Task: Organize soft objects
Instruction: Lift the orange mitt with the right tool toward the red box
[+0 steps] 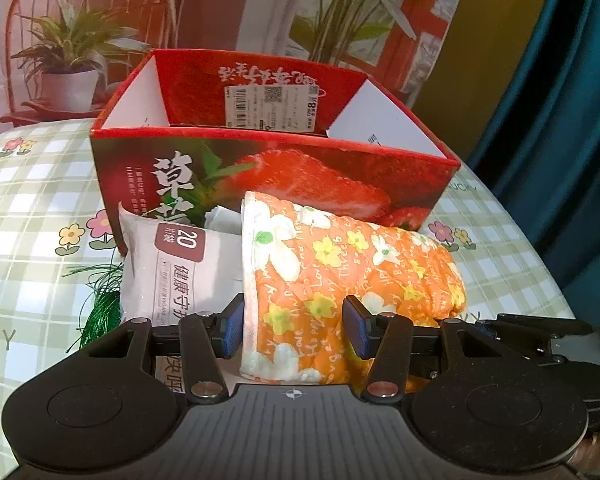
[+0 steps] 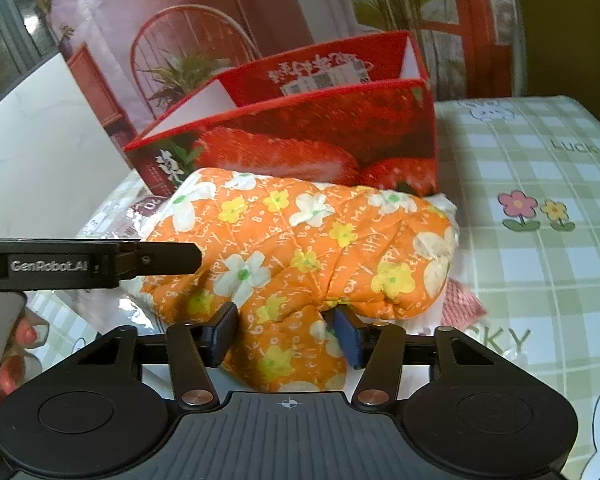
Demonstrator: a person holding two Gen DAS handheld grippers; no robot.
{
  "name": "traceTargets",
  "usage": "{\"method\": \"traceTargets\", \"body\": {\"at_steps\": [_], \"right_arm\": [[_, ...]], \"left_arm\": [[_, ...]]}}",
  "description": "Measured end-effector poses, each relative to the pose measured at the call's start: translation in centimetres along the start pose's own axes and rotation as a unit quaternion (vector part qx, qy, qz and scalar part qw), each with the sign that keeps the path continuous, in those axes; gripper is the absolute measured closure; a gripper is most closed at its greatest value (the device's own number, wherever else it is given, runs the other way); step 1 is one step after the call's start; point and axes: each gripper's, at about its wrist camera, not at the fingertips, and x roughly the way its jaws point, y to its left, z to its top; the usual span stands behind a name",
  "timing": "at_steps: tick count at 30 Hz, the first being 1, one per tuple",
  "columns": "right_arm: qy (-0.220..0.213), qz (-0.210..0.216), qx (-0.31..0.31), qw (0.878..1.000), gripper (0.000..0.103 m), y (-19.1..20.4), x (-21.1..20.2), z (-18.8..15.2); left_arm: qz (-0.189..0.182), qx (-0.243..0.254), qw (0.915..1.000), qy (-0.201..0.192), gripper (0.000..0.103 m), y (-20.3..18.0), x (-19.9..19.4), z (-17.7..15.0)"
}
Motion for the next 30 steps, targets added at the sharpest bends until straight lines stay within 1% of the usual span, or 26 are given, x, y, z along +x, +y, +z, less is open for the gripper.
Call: {"method": "traceTargets", "body": {"at_steps": [8,15,21,26,30], "right_arm": [[0.0,0.01,-0.011,1.0,0.06,0.5,0.2,0.3],[-0.007,0.016,-0.016,1.0,0.063,0.8,-0.2,0.4],[-0.025,0.02,-0.025,0.999,0.064,1.5,-1.0,0.6],[-0.036,0.019,-0.039,0.998,0.069,2.0,-1.4,0.7],[-0.04,0.019,-0.041,0.998,0.071,2.1,-1.6,0.7]], "left_arm": [[-0.007,-0.015,0.9998,-0.007,0.049,0.7,-0.5,-0.2],[-0.012,-0.028,0.9995,-0.012,0.049,1.0,-1.1,-0.9],[-0.016,-0.039,0.9988,-0.024,0.049,1.5,-1.9,-1.1],[-0.021,-0.05,0.9982,-0.026,0.052,2.0,-1.9,-1.2],[-0.024,-0.053,0.9978,-0.03,0.052,2.2,-2.0,-1.4]]}}
